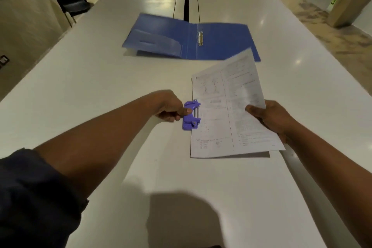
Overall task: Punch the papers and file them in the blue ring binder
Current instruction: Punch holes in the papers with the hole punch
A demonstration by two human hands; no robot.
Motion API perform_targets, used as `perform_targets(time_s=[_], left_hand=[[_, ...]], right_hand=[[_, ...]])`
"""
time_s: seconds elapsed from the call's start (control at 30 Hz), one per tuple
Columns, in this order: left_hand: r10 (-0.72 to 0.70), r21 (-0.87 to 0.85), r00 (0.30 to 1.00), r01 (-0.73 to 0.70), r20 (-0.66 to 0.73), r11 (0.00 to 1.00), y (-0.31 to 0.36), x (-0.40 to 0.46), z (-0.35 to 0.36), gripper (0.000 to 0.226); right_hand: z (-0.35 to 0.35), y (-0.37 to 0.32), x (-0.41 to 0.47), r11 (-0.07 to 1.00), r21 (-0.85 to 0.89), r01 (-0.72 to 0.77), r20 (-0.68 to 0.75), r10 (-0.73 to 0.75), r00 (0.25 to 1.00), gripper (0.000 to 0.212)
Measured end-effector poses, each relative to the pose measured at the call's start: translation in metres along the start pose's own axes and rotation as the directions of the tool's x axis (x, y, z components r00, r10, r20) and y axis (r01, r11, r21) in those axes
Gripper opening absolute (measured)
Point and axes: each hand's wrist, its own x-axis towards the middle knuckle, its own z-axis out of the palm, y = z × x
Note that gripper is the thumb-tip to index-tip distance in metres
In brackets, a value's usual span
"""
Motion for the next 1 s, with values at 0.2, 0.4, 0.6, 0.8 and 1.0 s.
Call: perform_targets(time_s=[0.2,0.4,0.6,0.8,1.0], left_hand=[[0.245,0.071,0.93,-0.234,-0.274,0.97,0.001,-0.019,0.019,0.022],[0.291,-0.078,0.876,-0.345,-0.385,0.935,-0.013,-0.018,0.058,0.035],[0.256,-0.046,0.842,-0.314,-0.475,0.948,-0.008,-0.024,0.062,0.025],[0.271,0.011,0.834,-0.303,-0.482,0.953,-0.009,-0.021,0.059,0.019],[0.247,-0.083,0.856,-0.317,-0.454,0.945,-0.013,-0.018,0.048,0.015]], right_hand=[[-0.002,-0.008,-0.008,0.998,0.056,-0.009,0.019,0.008,1.0,0.011],[-0.004,-0.01,-0.013,0.999,0.045,-0.007,0.046,0.005,0.999,0.01],[-0.015,-0.007,-0.018,0.998,0.055,-0.021,0.0,0.021,1.0,0.011],[-0.024,-0.004,-0.028,0.995,0.092,-0.024,-0.019,0.026,0.999,0.01],[-0.03,0.0,-0.035,0.994,0.104,-0.015,-0.026,0.018,0.999,0.009]])
